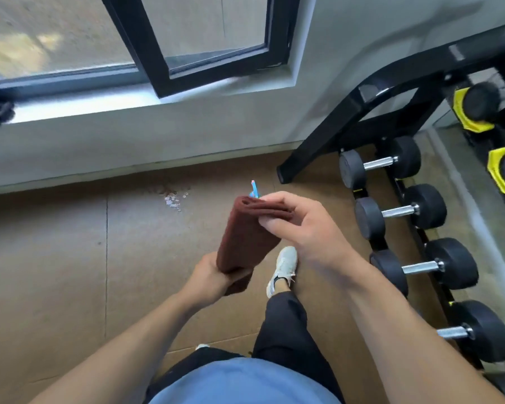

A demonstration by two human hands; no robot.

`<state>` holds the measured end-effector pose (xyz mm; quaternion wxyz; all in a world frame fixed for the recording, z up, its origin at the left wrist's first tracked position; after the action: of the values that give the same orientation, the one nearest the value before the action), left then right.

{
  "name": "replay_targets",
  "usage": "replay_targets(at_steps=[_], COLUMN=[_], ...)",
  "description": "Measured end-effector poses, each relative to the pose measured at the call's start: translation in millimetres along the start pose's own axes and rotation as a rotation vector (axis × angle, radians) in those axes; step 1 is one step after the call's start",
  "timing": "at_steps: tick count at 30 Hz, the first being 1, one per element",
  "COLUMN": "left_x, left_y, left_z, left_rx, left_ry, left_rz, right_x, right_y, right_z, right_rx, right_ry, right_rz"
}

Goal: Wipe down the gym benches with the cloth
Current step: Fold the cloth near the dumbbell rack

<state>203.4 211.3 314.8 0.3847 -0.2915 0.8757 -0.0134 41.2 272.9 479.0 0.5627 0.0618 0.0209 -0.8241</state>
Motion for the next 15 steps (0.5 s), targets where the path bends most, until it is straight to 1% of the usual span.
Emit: replay_targets(at_steps=[2,4,7,9,12,15], left_x=[36,67,114,150,217,297], left_y=[2,4,-4,-10,-18,-24], left_z=[-10,-26,-45,-49,-38,-18], left_rx=[-0.1,-0.198,-0.299,-0.335,-0.384,-0.404], left_ry=[-0.107,-0.145,-0.221,-0.269,-0.328,-0.322], left_rz=[0.004,-0.005,-0.133,-0.243,-0.38,-0.495], right_x=[48,91,145,173,210,243], right_y=[-54,-107,-172,-203,-232,-252], right_z=[-7,-27,-78,-123,-210,-310], right_rx=[0.035,0.019,-0.038,-0.063,-0.06,-0.08], right_ry=[0.026,0.085,0.216,0.316,0.466,0.602], right_rz=[-0.114,-0.221,-0.314,-0.33,-0.356,-0.411])
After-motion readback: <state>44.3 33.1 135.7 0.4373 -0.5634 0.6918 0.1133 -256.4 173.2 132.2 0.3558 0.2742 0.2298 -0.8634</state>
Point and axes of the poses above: each hand's wrist, its own x-axis towards the middle knuckle, its own y-axis out of the palm, z = x × y, the point moved 9 cm from there along x, towards the middle knuckle, and after that the axes turned 7 degrees about -y, right-handed, at the moved point
